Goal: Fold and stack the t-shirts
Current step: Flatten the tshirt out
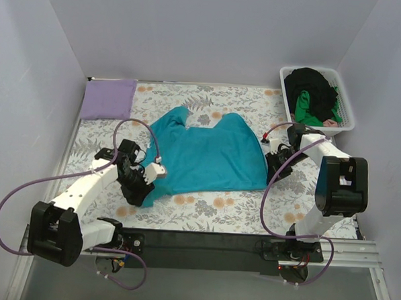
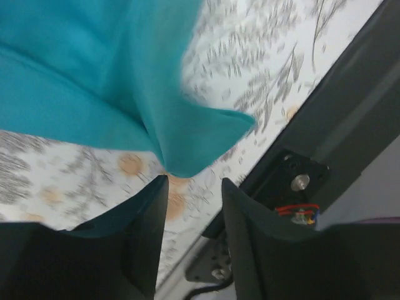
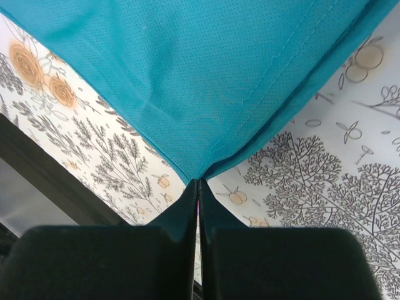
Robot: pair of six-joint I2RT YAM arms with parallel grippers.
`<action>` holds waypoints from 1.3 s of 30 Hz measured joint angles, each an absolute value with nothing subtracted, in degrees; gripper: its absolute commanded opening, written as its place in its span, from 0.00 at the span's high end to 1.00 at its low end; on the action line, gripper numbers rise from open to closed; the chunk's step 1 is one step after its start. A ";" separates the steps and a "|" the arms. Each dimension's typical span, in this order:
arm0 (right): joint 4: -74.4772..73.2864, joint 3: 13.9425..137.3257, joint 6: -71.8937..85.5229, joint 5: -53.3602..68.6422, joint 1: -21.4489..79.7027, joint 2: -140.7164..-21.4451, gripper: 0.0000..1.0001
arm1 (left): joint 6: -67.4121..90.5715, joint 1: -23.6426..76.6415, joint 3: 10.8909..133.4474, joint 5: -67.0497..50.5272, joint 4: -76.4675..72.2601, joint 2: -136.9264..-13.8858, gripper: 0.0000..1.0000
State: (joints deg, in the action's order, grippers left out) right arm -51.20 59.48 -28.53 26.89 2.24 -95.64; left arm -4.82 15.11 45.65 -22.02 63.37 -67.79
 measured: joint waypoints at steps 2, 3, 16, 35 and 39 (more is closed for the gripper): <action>-51.75 58.87 -29.45 26.00 2.26 -95.22 0.99 | -6.72 15.09 41.60 -19.35 65.19 -66.70 0.28; -51.96 58.48 -29.95 25.52 2.24 -94.91 0.99 | -7.53 15.07 40.38 -18.13 65.58 -66.04 0.27; -54.92 56.21 -34.33 23.00 2.26 -93.19 0.99 | -0.25 13.61 54.30 -22.96 61.95 -73.30 0.40; -63.99 73.67 -42.00 21.67 -1.85 -89.45 0.73 | 14.70 13.41 65.14 -23.53 47.48 -93.23 0.37; -64.79 68.51 -43.64 22.46 -1.39 -87.33 0.72 | 8.82 13.54 64.58 -26.44 54.89 -86.61 0.36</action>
State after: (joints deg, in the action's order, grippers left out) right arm -64.79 68.51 -43.64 22.46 -1.39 -87.33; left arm 8.82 13.54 64.58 -26.44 54.89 -86.61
